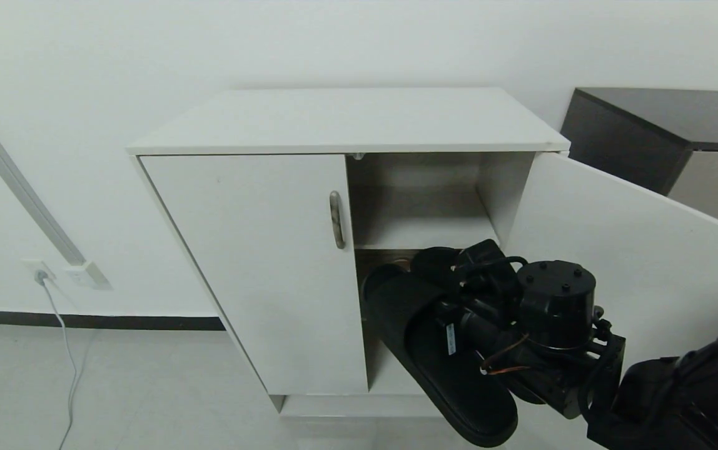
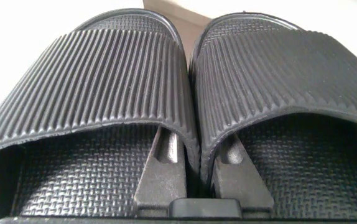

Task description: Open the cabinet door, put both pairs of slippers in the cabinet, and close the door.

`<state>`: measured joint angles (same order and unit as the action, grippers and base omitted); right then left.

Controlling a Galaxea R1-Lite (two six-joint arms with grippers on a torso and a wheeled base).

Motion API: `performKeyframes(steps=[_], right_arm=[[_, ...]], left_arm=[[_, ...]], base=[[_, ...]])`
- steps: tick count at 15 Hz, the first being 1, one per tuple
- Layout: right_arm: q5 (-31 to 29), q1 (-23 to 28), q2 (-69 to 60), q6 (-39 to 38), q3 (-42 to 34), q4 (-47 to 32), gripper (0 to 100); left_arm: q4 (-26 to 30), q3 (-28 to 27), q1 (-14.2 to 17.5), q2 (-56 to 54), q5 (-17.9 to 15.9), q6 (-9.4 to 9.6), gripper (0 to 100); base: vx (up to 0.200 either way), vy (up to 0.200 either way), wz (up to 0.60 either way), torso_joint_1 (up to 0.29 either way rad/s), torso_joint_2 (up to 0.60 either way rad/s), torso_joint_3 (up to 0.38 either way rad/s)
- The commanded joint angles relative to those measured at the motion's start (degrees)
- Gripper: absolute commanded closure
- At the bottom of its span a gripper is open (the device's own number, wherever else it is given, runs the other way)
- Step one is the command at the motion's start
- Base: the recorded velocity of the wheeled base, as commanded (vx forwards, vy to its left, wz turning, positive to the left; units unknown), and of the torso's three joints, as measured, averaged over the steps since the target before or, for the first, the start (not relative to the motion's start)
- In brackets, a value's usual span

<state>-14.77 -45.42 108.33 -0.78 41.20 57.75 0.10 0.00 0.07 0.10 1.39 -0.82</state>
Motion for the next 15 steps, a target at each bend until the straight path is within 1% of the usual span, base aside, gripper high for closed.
performKeyframes(steps=[1,6,10,13,14,15], right_arm=[[0.01,-0.02,0.22,-0.01,0.02,0.09,100],[0.1,-0.11,0.75,-0.01,-0.07,0.17,100],[0.62,-0.11,0.83,0.52,-0.42,1.14,100],[2.38,-0.11,0.75,2.63,-2.27,3.07,100],[3.17,-0.11,0.83,2.89,-2.62,4.22,100],[3.88,-0.11,1.01,2.89,-2.71,5.01,100]], left_arm=[[-0.01,0.0,0.01,-0.01,0.02,0.03,100],[-0.01,0.0,0.01,-0.01,0.02,0.03,100],[-0.01,0.0,0.01,-0.01,0.02,-0.06,100],[-0.01,0.0,0.01,-0.01,0.02,-0.06,100],[-0.01,0.0,0.01,-0.01,0.02,-0.06,100],[-0.01,0.0,0.01,-0.01,0.02,0.03,100]], base=[[0.0,0.0,0.0,-0.134,0.47,0.344],[0.0,0.0,0.0,-0.097,0.46,0.361],[0.0,0.0,0.0,-0.027,0.43,0.398],[0.0,0.0,0.0,0.001,0.15,0.136],[0.0,0.0,-0.6,-0.002,0.05,0.032],[0.0,0.0,0.0,0.0,0.0,0.0]])
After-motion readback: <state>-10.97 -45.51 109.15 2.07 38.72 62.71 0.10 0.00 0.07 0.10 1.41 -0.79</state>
